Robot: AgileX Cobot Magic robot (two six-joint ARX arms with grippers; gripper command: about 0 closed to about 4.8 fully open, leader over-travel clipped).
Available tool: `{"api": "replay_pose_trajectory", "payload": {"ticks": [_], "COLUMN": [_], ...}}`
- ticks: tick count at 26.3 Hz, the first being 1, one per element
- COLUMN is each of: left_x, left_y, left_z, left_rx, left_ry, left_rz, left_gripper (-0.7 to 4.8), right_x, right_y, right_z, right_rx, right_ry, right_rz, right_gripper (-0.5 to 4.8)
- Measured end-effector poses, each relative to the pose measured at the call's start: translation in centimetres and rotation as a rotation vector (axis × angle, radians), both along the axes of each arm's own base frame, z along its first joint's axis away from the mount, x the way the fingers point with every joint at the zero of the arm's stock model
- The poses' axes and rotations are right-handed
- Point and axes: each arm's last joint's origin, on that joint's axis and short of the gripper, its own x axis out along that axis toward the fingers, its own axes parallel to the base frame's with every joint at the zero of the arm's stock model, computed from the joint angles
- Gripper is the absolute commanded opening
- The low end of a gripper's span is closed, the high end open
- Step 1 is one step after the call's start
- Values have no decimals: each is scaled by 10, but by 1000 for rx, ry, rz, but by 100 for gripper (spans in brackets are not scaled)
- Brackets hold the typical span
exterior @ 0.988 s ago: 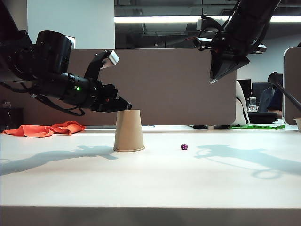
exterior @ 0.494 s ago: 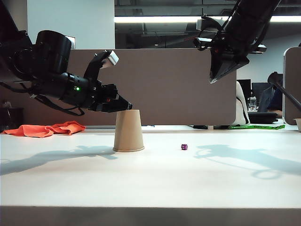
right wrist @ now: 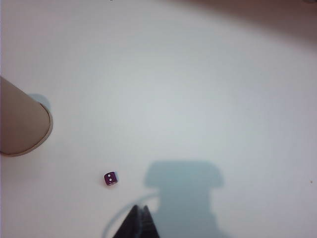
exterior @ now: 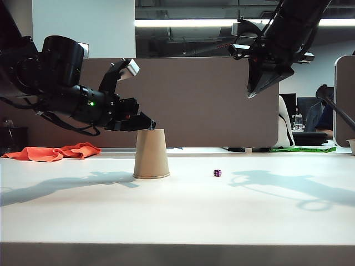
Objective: Throw the dice onto the paper cup, compare its value with the values of the other dice on the table, place the die with the higher value on the paper cup, and take no action if both dice have the same value.
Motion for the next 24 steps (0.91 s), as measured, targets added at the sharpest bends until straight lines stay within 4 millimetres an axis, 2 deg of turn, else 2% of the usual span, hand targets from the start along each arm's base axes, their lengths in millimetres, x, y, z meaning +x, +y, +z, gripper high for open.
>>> {"api": "replay_pose_trajectory", "payload": {"ticks": [10, 12, 13, 14, 18, 21, 24], "left_x": [-2, -4, -5, -8, -13, -14, -15], "left_y": [0, 1, 1, 2, 5, 15, 39], "left_z": [29, 37, 41, 49, 63, 69, 78], "left_rx": [-96, -103, -106, -110, -112, -102, -89], "left_ry": [-127, -151, -162, -175, -186, -162, -111], "left_rz": [-10, -11, -11, -10, 22, 57, 130], "left_gripper": [126, 101, 28, -3, -6, -6, -6], "right_x": [0, 0, 0, 1, 5, 10, 17], "right_y": [0, 0, 0, 0, -2, -10, -32], "right_z": [0, 0, 0, 1, 6, 8, 9], "right_rx": [0, 0, 1, 6, 25, 39, 49], "right_ry": [0, 0, -2, -15, -67, -98, -106], "right_rz": [-1, 0, 0, 0, -9, -29, -81], "right_gripper": [-1, -1, -1, -1, -1, -1, -1]}}
